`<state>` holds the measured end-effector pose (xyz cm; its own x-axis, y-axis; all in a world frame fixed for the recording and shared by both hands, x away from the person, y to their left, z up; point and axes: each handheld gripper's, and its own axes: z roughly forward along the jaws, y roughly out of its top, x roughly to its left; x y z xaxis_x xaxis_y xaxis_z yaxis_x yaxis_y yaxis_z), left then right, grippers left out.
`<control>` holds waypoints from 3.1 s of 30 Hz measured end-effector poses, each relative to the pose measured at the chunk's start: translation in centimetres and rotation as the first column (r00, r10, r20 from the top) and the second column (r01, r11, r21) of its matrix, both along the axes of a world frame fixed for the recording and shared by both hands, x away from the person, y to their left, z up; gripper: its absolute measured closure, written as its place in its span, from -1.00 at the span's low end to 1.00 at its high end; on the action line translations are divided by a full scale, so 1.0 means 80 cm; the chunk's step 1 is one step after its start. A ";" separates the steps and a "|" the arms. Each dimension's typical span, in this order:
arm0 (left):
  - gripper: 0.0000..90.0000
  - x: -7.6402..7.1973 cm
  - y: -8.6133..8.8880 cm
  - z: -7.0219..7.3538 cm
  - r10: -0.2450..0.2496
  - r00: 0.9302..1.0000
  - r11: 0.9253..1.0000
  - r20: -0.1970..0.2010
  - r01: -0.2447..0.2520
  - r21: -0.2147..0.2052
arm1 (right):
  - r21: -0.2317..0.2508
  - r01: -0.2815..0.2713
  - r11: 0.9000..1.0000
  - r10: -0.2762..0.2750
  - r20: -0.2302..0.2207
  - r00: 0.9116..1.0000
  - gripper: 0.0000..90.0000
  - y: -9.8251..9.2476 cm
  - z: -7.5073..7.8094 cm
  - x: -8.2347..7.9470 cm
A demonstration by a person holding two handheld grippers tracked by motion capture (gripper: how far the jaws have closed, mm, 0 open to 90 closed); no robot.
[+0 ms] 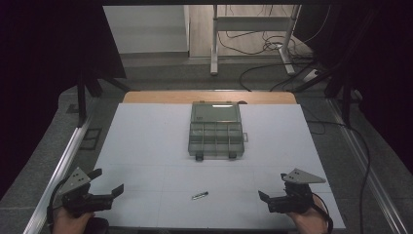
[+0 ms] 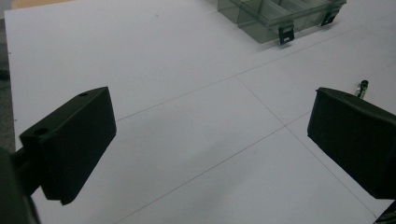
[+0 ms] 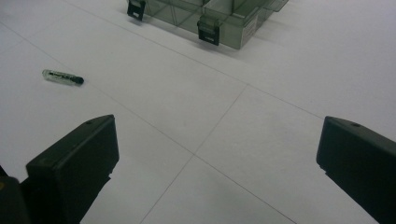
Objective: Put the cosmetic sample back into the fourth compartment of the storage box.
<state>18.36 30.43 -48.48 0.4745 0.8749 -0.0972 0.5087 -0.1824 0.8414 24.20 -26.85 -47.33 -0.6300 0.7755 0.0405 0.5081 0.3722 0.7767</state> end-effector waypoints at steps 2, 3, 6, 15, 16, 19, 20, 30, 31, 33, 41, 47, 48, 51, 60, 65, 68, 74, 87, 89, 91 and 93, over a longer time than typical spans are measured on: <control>-0.97 0.000 0.000 0.000 -0.001 1.000 1.000 0.000 0.001 0.000 | -0.008 -0.005 1.000 0.005 -0.006 1.000 -1.00 0.002 0.000 0.002; -0.97 0.000 0.000 0.000 -0.001 1.000 1.000 -0.001 0.001 0.000 | -0.008 -0.009 1.000 0.009 -0.006 1.000 -1.00 0.004 -0.001 0.003; -0.97 0.000 0.000 0.000 -0.002 1.000 1.000 -0.001 0.002 0.000 | -0.007 -0.024 1.000 0.024 -0.005 1.000 -1.00 0.009 0.000 0.005; -0.97 0.001 0.000 0.000 -0.004 1.000 1.000 -0.002 0.004 0.000 | 0.010 -0.051 0.999 0.051 -0.021 0.998 -1.00 0.025 -0.002 0.014; -0.97 0.001 0.000 0.000 -0.005 1.000 1.000 -0.002 0.005 0.000 | 0.012 -0.054 0.998 0.054 -0.023 0.998 -1.00 0.026 -0.002 0.014; -0.97 0.001 0.000 0.000 -0.005 1.000 1.000 -0.003 0.005 0.000 | 0.007 -0.069 0.998 0.069 -0.027 0.997 -1.00 0.030 -0.003 0.015; -0.97 0.001 0.000 0.000 -0.006 1.000 1.000 -0.003 0.006 -0.001 | 0.002 -0.074 0.997 0.074 -0.030 0.997 -1.00 0.031 -0.003 0.015; -0.97 0.001 0.000 0.000 -0.004 1.000 1.000 -0.005 0.004 -0.001 | 0.007 -0.123 0.992 0.123 -0.033 0.992 -1.00 0.050 -0.004 0.021; -0.97 0.001 0.000 0.000 -0.005 1.000 1.000 -0.005 0.005 -0.002 | 0.006 -0.127 0.992 0.127 -0.035 0.991 -1.00 0.052 -0.004 0.022; -0.97 0.001 0.000 0.000 -0.004 1.000 1.000 -0.005 0.004 -0.002 | 0.006 -0.138 0.990 0.138 -0.038 0.990 -1.00 0.058 -0.005 0.024; -0.97 0.002 0.000 0.000 -0.005 1.000 1.000 -0.006 0.005 -0.003 | -0.017 -0.187 0.982 0.186 -0.062 0.981 -1.00 0.079 -0.009 0.031; -0.97 0.002 0.000 0.000 -0.005 1.000 1.000 -0.007 0.005 -0.002 | -0.014 -0.217 0.976 0.215 -0.087 0.973 -1.00 0.092 -0.013 0.037; -0.97 0.002 0.000 0.000 -0.005 1.000 1.000 -0.007 0.005 -0.002 | -0.015 -0.220 0.975 0.218 -0.090 0.972 -1.00 0.094 -0.014 0.038; -0.97 0.002 0.000 0.000 -0.006 1.000 1.000 -0.008 0.006 -0.004 | -0.012 -0.226 0.974 0.224 -0.089 0.970 -1.00 0.100 -0.015 0.039; -0.97 0.002 0.001 0.000 -0.007 1.000 1.000 -0.009 0.007 -0.005 | 0.005 -0.236 0.972 0.236 -0.108 0.966 -1.00 0.115 -0.017 0.046; -0.97 0.002 0.001 0.000 -0.006 1.000 1.000 -0.008 0.006 -0.008 | -0.004 -0.252 0.968 0.250 -0.113 0.962 -1.00 0.126 -0.020 0.048; -0.97 0.002 0.001 -0.001 -0.006 1.000 1.000 -0.008 0.006 -0.012 | -0.011 -0.263 0.965 0.260 -0.116 0.959 -1.00 0.132 -0.021 0.049; -0.97 0.002 0.001 0.000 -0.006 1.000 1.000 -0.006 0.006 -0.013 | -0.027 -0.280 0.960 0.274 -0.127 0.953 -1.00 0.144 -0.022 0.051; -0.97 0.002 0.002 -0.001 -0.008 1.000 1.000 -0.007 0.008 -0.015 | -0.078 -0.292 0.953 0.276 -0.174 0.945 -1.00 0.163 -0.027 0.054; -0.97 0.002 0.002 -0.001 -0.008 1.000 1.000 -0.008 0.008 -0.016 | -0.083 -0.293 0.953 0.275 -0.179 0.945 -1.00 0.167 -0.028 0.055; -0.97 0.002 0.002 -0.001 -0.008 1.000 1.000 -0.008 0.008 -0.016 | -0.092 -0.298 0.950 0.279 -0.182 0.943 -1.00 0.171 -0.028 0.055; -0.97 0.002 0.002 -0.001 -0.009 1.000 1.000 -0.008 0.009 -0.016 | -0.099 -0.302 0.948 0.280 -0.190 0.941 -1.00 0.175 -0.029 0.055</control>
<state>18.51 30.56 -48.52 0.4815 0.8688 -0.1152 0.5139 -0.1734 0.8401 28.58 -12.86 -49.64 -0.8207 0.5654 0.0826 0.4843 0.6117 0.6256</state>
